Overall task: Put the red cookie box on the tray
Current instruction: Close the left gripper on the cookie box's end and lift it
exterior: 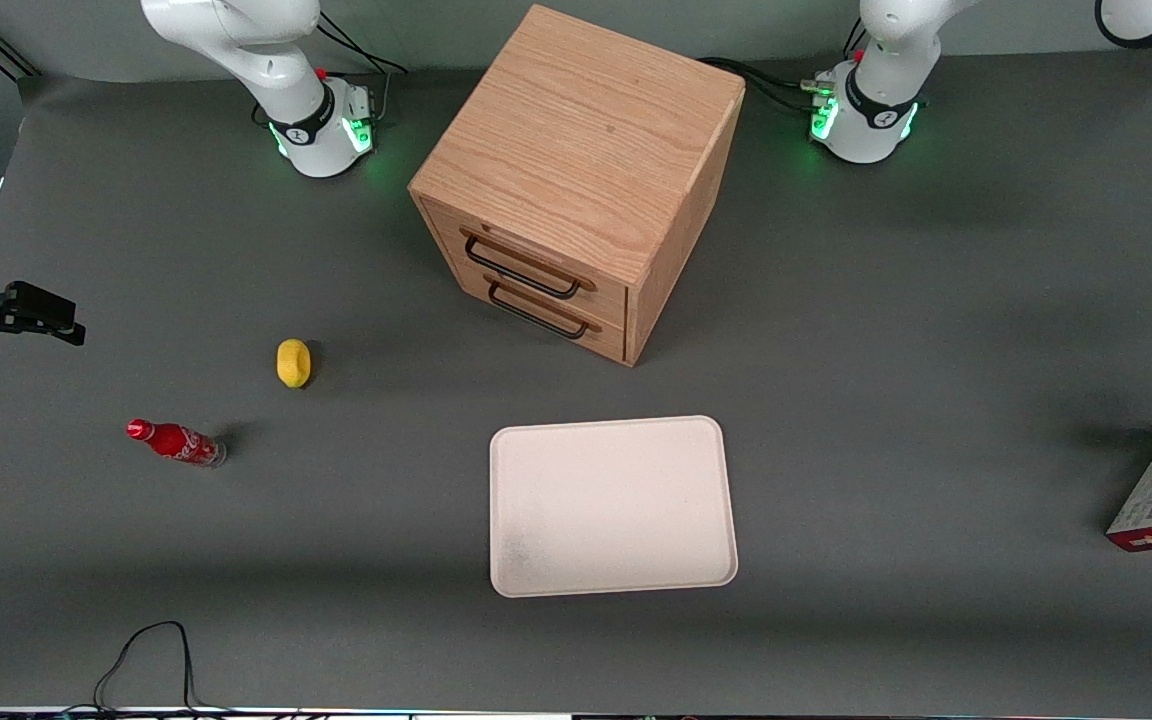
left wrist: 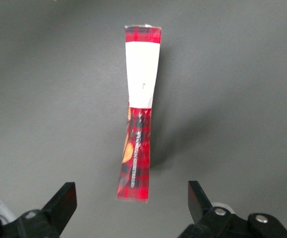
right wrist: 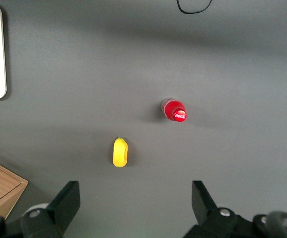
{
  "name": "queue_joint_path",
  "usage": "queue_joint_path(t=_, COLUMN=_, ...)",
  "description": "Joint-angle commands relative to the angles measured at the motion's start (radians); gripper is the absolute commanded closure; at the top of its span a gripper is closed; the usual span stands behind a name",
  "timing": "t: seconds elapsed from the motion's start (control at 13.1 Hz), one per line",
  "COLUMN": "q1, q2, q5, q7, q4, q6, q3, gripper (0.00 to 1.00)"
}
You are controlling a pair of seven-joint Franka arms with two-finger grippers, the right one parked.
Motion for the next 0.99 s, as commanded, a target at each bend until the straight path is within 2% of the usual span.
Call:
queue_joint_path(t=0.0, q1=-0.003, q2=0.013, q5=-0.006, q7=0.016, q4=-0.053, q6=0.076, q3=0.003, gripper=0.0)
queue_joint_path(t=0.31, q1=-0.015, q2=0.067, q5=-0.019, q7=0.005, q4=-0.097, q6=0.216, q3=-0.004, gripper=0.0)
queue_joint_path(t=0.69, q1=-0.037, q2=0.099, q5=-0.054, q7=0.002, q4=-0.086, q6=0.227, q3=-0.004, gripper=0.0)
queue_joint_path(t=0.76, q1=-0.037, q2=0.099, q5=-0.054, q7=0.002, q4=-0.086, q6=0.225, q3=-0.004, gripper=0.11)
queue_joint_path(t=0.84, q1=-0.035, q2=0.097, q5=-0.054, q7=0.002, q4=-0.086, q6=0.224, q3=-0.004, gripper=0.34)
queue_joint_path(t=0.92, q1=-0.031, q2=0.096, q5=-0.051, q7=0.004, q4=-0.084, q6=0.219, q3=-0.004, gripper=0.48)
